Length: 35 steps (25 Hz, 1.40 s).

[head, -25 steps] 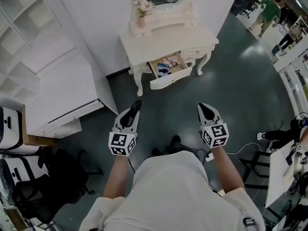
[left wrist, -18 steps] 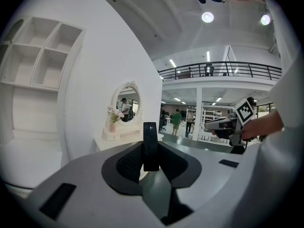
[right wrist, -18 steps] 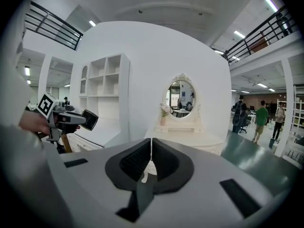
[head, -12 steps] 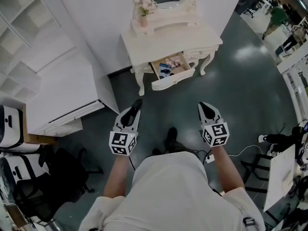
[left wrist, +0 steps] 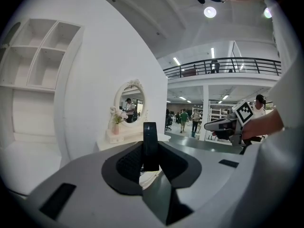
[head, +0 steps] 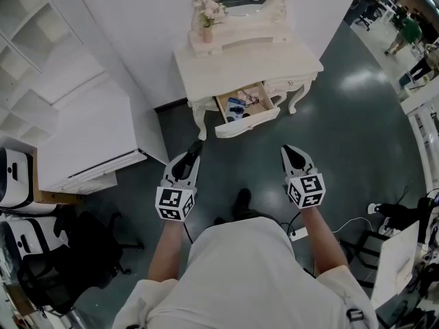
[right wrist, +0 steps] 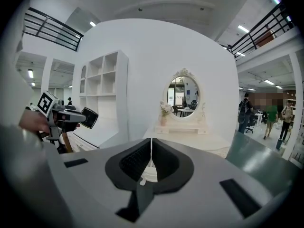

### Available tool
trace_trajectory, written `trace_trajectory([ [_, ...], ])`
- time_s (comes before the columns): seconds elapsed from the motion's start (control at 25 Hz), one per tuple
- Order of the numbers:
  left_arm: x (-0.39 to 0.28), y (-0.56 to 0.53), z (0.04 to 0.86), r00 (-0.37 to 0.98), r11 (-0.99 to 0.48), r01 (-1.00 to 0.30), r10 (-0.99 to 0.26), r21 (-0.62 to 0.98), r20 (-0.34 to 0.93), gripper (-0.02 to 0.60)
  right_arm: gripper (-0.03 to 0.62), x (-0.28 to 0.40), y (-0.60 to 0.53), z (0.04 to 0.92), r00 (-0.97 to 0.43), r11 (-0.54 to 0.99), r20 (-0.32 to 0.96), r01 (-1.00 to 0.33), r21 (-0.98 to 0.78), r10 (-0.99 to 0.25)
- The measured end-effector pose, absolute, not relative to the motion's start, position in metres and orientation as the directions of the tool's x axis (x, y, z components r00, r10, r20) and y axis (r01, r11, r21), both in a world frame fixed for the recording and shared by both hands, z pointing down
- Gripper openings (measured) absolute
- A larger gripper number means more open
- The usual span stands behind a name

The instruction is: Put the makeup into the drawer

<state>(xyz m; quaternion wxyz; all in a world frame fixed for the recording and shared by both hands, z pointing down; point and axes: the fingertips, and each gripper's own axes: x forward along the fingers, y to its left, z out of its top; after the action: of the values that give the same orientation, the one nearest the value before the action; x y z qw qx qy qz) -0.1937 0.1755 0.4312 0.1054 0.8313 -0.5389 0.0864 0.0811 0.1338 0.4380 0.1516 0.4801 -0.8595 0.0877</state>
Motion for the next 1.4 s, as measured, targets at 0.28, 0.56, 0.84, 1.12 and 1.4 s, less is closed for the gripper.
trace_trajectory([
  [0.28, -0.18, 0.132, 0.434, 0.389, -0.382, -0.921, -0.88, 0.082, 0.272, 0.1, 0.029, 0.09, 0.085, 0.444, -0.511, 0.542, 0.356, -0.84, -0.017, -0.782],
  [0.56, -0.167, 0.098, 0.439, 0.364, -0.357, -0.931, -0.883, 0.08, 0.295, 0.1, 0.029, 0.098, 0.042, 0.452, -0.536, 0.566, 0.373, -0.823, -0.034, -0.757],
  [0.84, -0.149, 0.068, 0.448, 0.332, -0.324, -0.943, -0.887, 0.079, 0.32, 0.1, 0.029, 0.111, 0.004, 0.464, -0.565, 0.593, 0.383, -0.804, -0.054, -0.731],
  [1.12, -0.124, 0.044, 0.454, 0.318, -0.316, -0.947, -0.889, 0.063, 0.329, 0.1, 0.03, 0.126, -0.022, 0.477, -0.597, 0.631, 0.401, -0.774, -0.059, -0.695],
  [1.4, -0.118, 0.033, 0.456, 0.298, -0.295, -0.953, -0.893, 0.062, 0.338, 0.1, 0.029, 0.125, -0.036, 0.483, -0.621, 0.655, 0.412, -0.752, -0.071, -0.667],
])
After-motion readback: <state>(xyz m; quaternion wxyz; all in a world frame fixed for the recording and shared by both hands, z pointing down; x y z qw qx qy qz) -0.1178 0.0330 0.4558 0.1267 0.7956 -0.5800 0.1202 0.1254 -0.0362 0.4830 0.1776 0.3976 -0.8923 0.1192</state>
